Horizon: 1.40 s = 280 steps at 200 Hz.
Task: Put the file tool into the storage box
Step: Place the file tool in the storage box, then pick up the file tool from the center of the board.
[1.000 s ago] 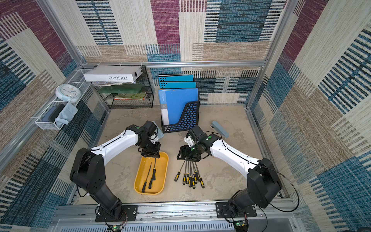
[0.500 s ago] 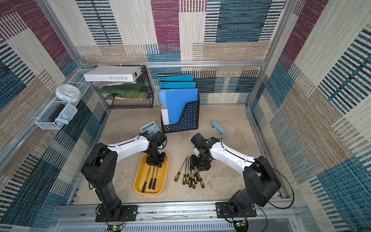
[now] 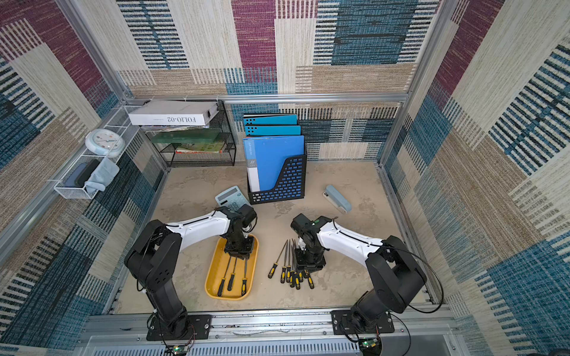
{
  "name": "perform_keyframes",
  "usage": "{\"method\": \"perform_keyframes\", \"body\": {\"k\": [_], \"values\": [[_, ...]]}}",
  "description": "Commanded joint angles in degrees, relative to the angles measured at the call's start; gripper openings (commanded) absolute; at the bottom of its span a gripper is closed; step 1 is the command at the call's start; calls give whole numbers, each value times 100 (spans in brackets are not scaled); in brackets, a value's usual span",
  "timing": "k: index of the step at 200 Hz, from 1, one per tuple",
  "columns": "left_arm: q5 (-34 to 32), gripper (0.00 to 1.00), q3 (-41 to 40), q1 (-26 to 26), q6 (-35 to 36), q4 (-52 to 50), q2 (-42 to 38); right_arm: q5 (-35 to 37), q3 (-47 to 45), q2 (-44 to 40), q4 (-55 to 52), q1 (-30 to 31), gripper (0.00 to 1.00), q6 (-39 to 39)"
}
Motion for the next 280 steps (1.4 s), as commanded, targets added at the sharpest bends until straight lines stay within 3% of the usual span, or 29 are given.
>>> {"method": "perform_keyframes", "body": {"k": [1,115,208,244,280], "values": [[120,25,-3,5,-55,-154,-170,124,-37,101,62,20,46,-57],[225,27,830,5,-109,-881,-857,615,173,588,64,47,26,-452],[195,27,1368,32,22,-1187,-918,725,457,133,-357,84,16,-506],[816,33,1579,32,-160,-1105,-1062,444,748,-455,-448,83,16,-431],[1866,40,1566,25,-1121,-62,-1238,-34,919,-827,-5,149,15,-232]]}}
